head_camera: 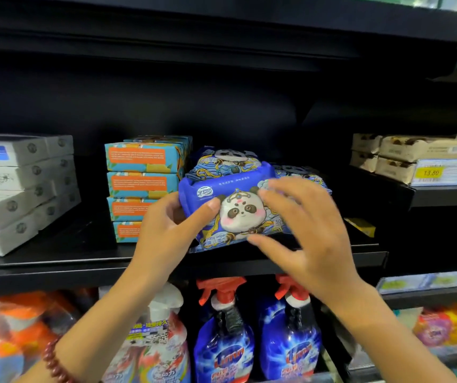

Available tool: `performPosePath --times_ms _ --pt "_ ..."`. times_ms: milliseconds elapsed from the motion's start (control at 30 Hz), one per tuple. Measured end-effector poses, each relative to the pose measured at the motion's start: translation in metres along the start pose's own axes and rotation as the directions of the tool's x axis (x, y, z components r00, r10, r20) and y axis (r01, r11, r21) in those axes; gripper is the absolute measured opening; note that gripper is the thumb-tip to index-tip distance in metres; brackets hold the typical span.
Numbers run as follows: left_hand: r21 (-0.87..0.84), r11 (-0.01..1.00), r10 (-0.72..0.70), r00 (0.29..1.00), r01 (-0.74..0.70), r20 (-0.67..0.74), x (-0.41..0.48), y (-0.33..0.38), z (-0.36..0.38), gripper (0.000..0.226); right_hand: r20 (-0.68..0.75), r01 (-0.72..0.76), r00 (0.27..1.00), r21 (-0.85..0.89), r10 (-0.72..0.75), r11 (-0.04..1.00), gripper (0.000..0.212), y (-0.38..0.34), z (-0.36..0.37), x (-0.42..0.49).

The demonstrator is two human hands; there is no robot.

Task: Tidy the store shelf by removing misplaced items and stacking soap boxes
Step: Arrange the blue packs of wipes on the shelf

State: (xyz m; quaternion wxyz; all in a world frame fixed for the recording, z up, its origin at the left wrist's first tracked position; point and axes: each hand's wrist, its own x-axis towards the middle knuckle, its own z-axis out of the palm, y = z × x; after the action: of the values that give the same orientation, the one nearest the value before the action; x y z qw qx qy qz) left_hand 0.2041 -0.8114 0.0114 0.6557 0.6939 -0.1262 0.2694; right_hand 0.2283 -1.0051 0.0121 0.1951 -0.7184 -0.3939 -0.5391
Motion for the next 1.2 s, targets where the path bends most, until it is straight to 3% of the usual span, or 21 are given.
performPosePath --times_ms 100,167,233,333,467,533,667,767,800,867,933,1033,1133,1200 --pt "0.014 0.996 0.087 0.993 -0.089 0.080 -0.001 -0.002 -0.004 0.022 0.145 -0.220 0.968 0.095 0.206 0.971 0.073 0.006 -0.011 0.015" --pt "0.031 0.988 0.142 0.979 -0.148 0.143 -0.002 -0.004 -0.006 0.028 0.303 -0.297 0.921 0.136 0.246 0.945 0.087 0.009 -0.016 0.021" --pt "0.026 0.980 0.187 0.962 -0.196 0.200 -0.003 -0.005 -0.006 0.032 0.392 -0.323 0.889 0.167 0.238 0.932 0.087 0.009 -0.019 0.024" --pt "0.053 0.961 0.253 0.940 -0.272 0.230 -0.005 -0.006 -0.007 0.036 0.351 -0.252 0.918 0.165 0.182 0.954 0.061 0.004 -0.017 0.022" --pt "0.170 0.915 0.334 0.922 -0.367 0.197 -0.007 0.000 -0.013 0.050 0.116 -0.162 0.982 0.082 0.152 0.983 0.041 0.001 -0.009 0.011" --pt "0.199 0.934 0.269 0.951 -0.296 0.153 -0.010 0.007 -0.013 0.061 0.009 -0.072 0.997 -0.032 0.072 0.997 0.041 0.003 -0.005 0.005" --pt "0.229 0.973 -0.009 0.999 0.002 0.031 -0.010 0.020 -0.006 0.053 -0.142 0.079 0.986 -0.091 -0.092 0.993 0.046 0.005 0.003 -0.004" --pt "-0.011 0.940 -0.332 0.925 0.340 0.187 -0.009 0.024 0.002 0.037 -0.189 0.178 0.962 -0.120 -0.199 0.977 0.024 -0.002 0.007 -0.009" --pt "-0.100 0.899 -0.395 0.888 0.427 0.236 -0.010 0.023 0.003 0.030 -0.190 0.209 0.954 -0.124 -0.230 0.970 0.017 -0.003 0.008 -0.010" --pt "-0.198 0.861 -0.409 0.870 0.468 0.276 -0.012 0.019 0.003 0.014 -0.167 0.249 0.949 -0.127 -0.268 0.960 0.013 -0.004 0.010 -0.012" --pt "-0.212 0.880 -0.361 0.890 0.424 0.280 -0.012 0.014 0.003 0.011 -0.087 0.250 0.961 -0.119 -0.261 0.961 0.015 0.001 0.010 -0.013" --pt "-0.175 0.956 -0.200 0.959 0.236 0.200 -0.010 0.006 0.000 0.041 0.101 0.216 0.972 -0.053 -0.210 0.975 0.045 0.005 0.003 -0.012" --pt "0.020 1.000 0.001 0.995 -0.003 0.096 -0.010 -0.002 -0.003 0.049 0.142 0.111 0.984 -0.041 -0.104 0.993 0.063 0.004 -0.005 -0.006" --pt "0.117 0.982 0.134 0.983 -0.149 0.127 -0.012 -0.004 -0.002 0.048 0.169 0.057 0.985 -0.070 -0.045 0.996 0.064 0.002 -0.008 0.001"
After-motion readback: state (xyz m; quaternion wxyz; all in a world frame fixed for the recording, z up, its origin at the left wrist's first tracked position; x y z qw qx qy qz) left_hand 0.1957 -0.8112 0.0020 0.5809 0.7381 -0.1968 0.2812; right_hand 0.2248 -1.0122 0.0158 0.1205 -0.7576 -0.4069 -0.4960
